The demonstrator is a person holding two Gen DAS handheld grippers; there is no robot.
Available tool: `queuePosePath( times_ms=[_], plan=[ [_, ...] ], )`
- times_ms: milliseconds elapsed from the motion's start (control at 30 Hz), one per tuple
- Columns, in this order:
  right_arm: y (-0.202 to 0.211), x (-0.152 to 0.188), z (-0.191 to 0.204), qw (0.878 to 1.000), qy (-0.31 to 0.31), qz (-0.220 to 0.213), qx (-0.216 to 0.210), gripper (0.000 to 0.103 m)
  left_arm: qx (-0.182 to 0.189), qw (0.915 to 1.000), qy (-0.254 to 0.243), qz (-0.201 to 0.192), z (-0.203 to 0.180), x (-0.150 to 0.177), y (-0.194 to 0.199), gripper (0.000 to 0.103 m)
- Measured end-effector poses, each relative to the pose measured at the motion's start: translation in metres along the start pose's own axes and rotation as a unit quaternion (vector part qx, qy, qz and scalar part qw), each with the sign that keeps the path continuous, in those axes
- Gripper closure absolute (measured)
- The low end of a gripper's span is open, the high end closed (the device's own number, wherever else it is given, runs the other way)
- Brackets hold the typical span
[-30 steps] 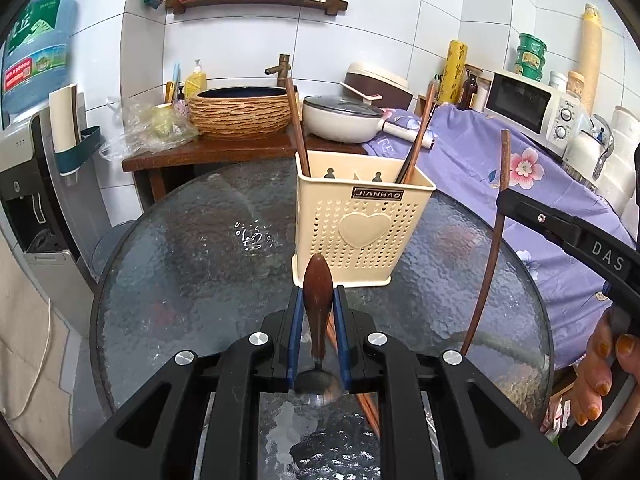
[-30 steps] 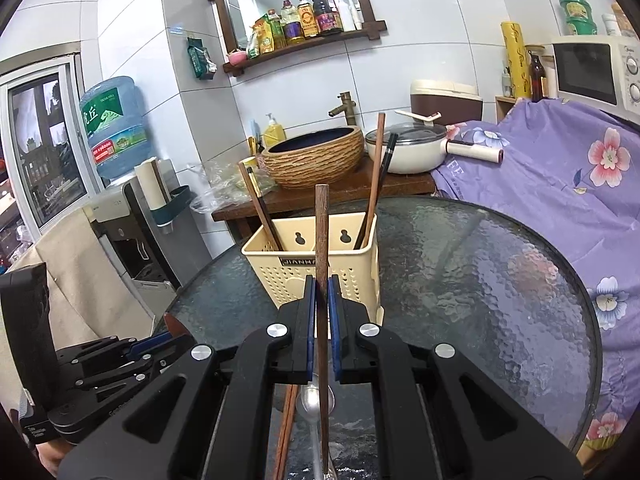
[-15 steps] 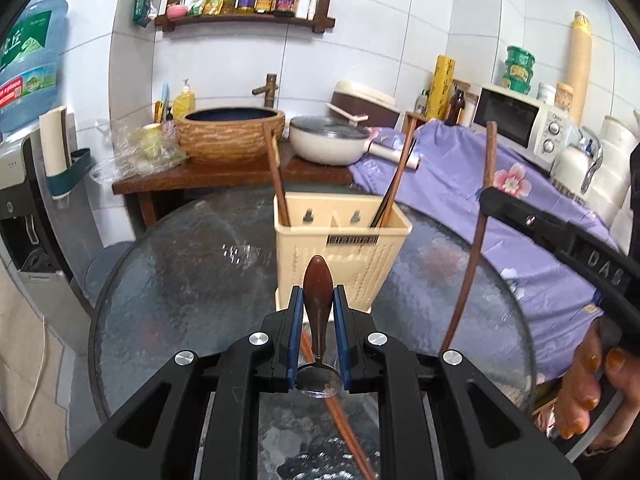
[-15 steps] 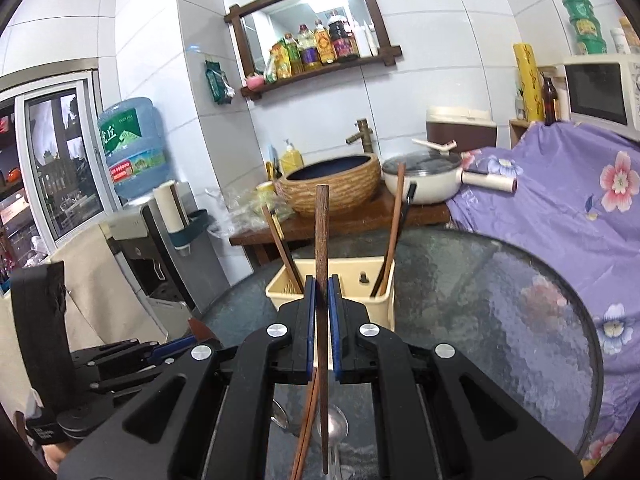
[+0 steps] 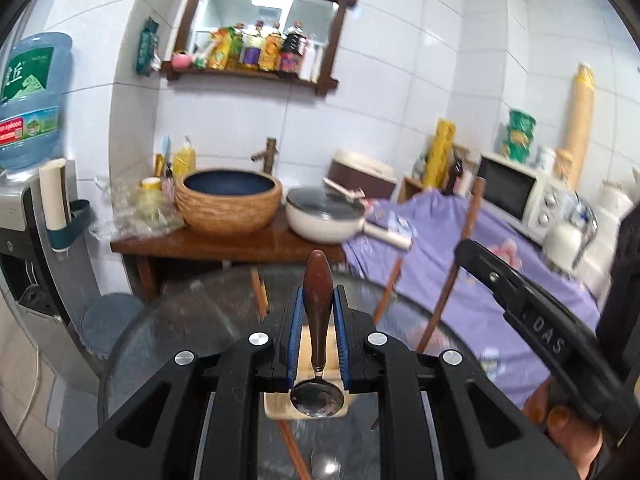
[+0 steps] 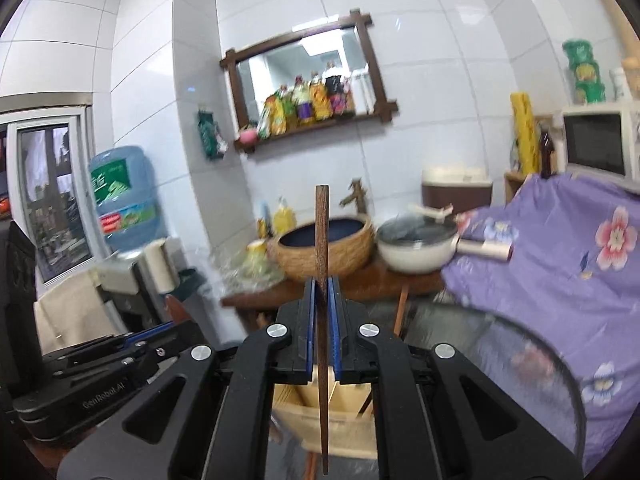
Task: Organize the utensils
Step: 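Lower the spoon and chopstick into the cream holder and open both tools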
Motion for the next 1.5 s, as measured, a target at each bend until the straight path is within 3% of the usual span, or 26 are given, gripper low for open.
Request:
queuePosePath(
  times_ms=[233, 533, 1033, 1500],
  plan=[
    [-0.021, -0.020, -0.002, 0.998, -0.001, -0.046, 0.037, 0.096, -0.035, 0.9991, 0.023, -0.011, 0.007, -0.027, -0.033, 0.088],
    [-0.055, 0.002, -0.012, 0.997, -0.006, -0.054, 0.050, 0.096, -0.053, 0.9979, 0.037, -0.010, 0.016, -0.007, -0.075, 0.088],
    [-0.082, 0.068, -0.027, 0.999, -0.002, 0.003, 0.050, 0.096, -0.043, 0.9973, 0.024, 0.054, 0.021, 0.045, -0.115, 0.088],
    [-0.083, 0.085, -0.032, 0.998, 0.005, 0.026, 0.051, 0.096, -0.045, 0.9956, 0.006, 0.081, 0.021, 0.064, -0.124, 0.088]
  ],
)
Point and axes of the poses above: each gripper's, at about its wrist camera, not at the fingertips, and y roughly against the way its jaws point, z to its left, x to its underside, the point moved 2 cm from there along -y, roughly the way its jaws point, and after that the axes turned 6 degrees about z, right-handed, at the moved point
